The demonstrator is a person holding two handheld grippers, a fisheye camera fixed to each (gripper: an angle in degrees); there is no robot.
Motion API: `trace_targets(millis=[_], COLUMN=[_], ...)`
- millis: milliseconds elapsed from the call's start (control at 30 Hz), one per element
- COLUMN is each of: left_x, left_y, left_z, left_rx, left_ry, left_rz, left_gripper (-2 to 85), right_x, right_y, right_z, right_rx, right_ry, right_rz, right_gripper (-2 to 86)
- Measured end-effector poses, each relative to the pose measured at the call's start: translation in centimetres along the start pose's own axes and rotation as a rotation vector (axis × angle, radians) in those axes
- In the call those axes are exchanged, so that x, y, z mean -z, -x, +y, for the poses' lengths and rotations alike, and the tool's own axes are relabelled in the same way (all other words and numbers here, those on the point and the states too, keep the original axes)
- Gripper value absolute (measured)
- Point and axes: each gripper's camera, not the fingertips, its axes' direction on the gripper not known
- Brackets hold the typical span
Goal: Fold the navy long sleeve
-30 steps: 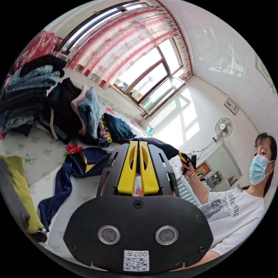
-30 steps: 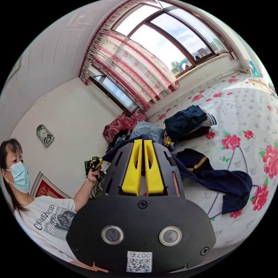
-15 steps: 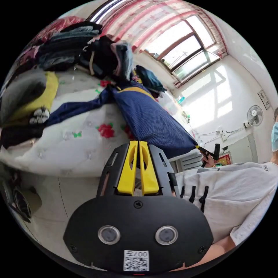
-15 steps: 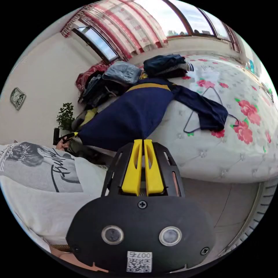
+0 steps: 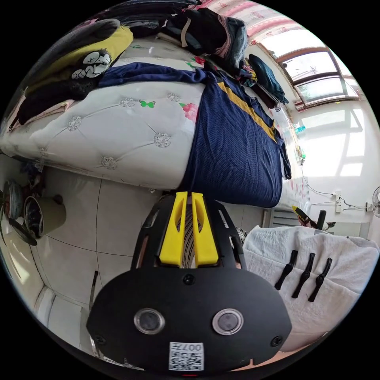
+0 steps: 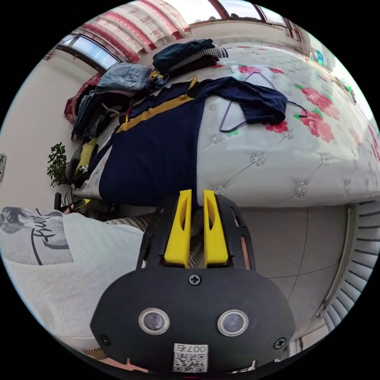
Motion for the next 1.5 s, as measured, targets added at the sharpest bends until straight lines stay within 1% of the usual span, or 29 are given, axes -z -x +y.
trace_targets(millis=[133, 200, 333, 500, 600, 733, 767, 833, 867, 933, 1000, 1033, 1133, 1167, 1200, 1267, 1333, 1400, 1433, 1500], left_x=[1.6, 2.0, 2.0, 1.9, 1.8, 1.1, 0.8, 0.4, 0.2, -0.1, -0.7, -0.9, -1.7, -1.7, -1.6, -1.4, -1.1, -1.0, -1.1, -1.9], left_y=[-0.5, -1.2, -2.2, -2.8, -2.8, -3.3, -3.5, -3.9, -4.0, -4.3, -4.4, -4.3, -4.2, -4.4, -4.8, -5.7, -6.9, -9.0, -9.6, -11.9], left_z=[-2.1, -4.1, -7.8, -13.8, -17.0, -20.7, -21.9, -23.6, -24.7, -26.3, -28.1, -28.5, -30.3, -31.0, -31.7, -32.9, -34.5, -37.1, -37.8, -40.7], left_rx=[-0.003, -0.015, -0.036, -0.013, 0.030, 0.032, 0.023, 0.005, -0.006, -0.028, -0.057, -0.060, -0.069, -0.083, -0.101, -0.145, -0.199, -0.283, -0.303, -0.371], left_ry=[-0.059, -0.069, -0.063, -0.055, -0.077, -0.066, -0.057, -0.046, -0.041, -0.040, -0.026, -0.018, 0.000, -0.007, -0.017, -0.038, -0.064, -0.099, -0.108, -0.128], left_rz=[-0.011, -0.013, -0.026, -0.032, 0.005, -0.003, -0.010, -0.016, -0.018, -0.023, -0.041, -0.045, -0.042, -0.037, -0.036, -0.036, -0.040, -0.038, -0.041, -0.023], left_gripper=[-0.3, -0.3, -0.2, -0.2, -0.3, -0.3, -0.3, -0.3, -0.3, -0.4, -0.5, -0.5, -0.5, -0.5, -0.5, -0.6, -0.6, -0.6, -0.5, -0.5], right_x=[2.0, 2.3, 1.6, -0.7, -2.6, -6.0, -6.4, -5.9, -4.9, -1.9, 3.2, 4.3, 7.6, 8.1, 8.3, 8.3, 7.2, 3.4, 2.2, -3.2], right_y=[-2.1, -3.2, -5.0, -7.1, -8.0, -9.2, -9.2, -9.0, -9.0, -9.2, -10.7, -11.3, -14.7, -15.3, -15.2, -13.9, -11.2, -6.5, -5.2, 0.2], right_z=[-4.7, -8.3, -13.9, -21.5, -24.9, -28.1, -28.9, -30.0, -30.8, -31.6, -31.8, -31.7, -31.0, -30.6, -30.4, -30.7, -32.1, -35.4, -36.4, -40.4], right_rx=[-0.103, -0.146, -0.231, -0.316, -0.352, -0.401, -0.404, -0.416, -0.421, -0.410, -0.491, -0.520, -0.703, -0.742, -0.751, -0.737, -0.630, -0.450, -0.401, -0.227], right_ry=[-0.121, -0.163, -0.170, -0.115, -0.064, 0.069, 0.075, 0.057, 0.055, -0.006, -0.086, -0.100, -0.080, -0.047, -0.038, -0.073, -0.139, -0.148, -0.140, -0.090], right_rz=[0.081, 0.169, 0.253, 0.306, 0.340, 0.323, 0.305, 0.298, 0.329, 0.448, 0.571, 0.579, 0.492, 0.483, 0.515, 0.544, 0.494, 0.422, 0.397, 0.301], right_gripper=[2.6, 3.0, 3.9, 5.2, 5.1, 3.5, 2.7, 1.7, 1.3, 1.0, 1.1, 1.2, 1.8, 1.9, 1.9, 2.0, 2.1, 2.4, 2.4, 2.6])
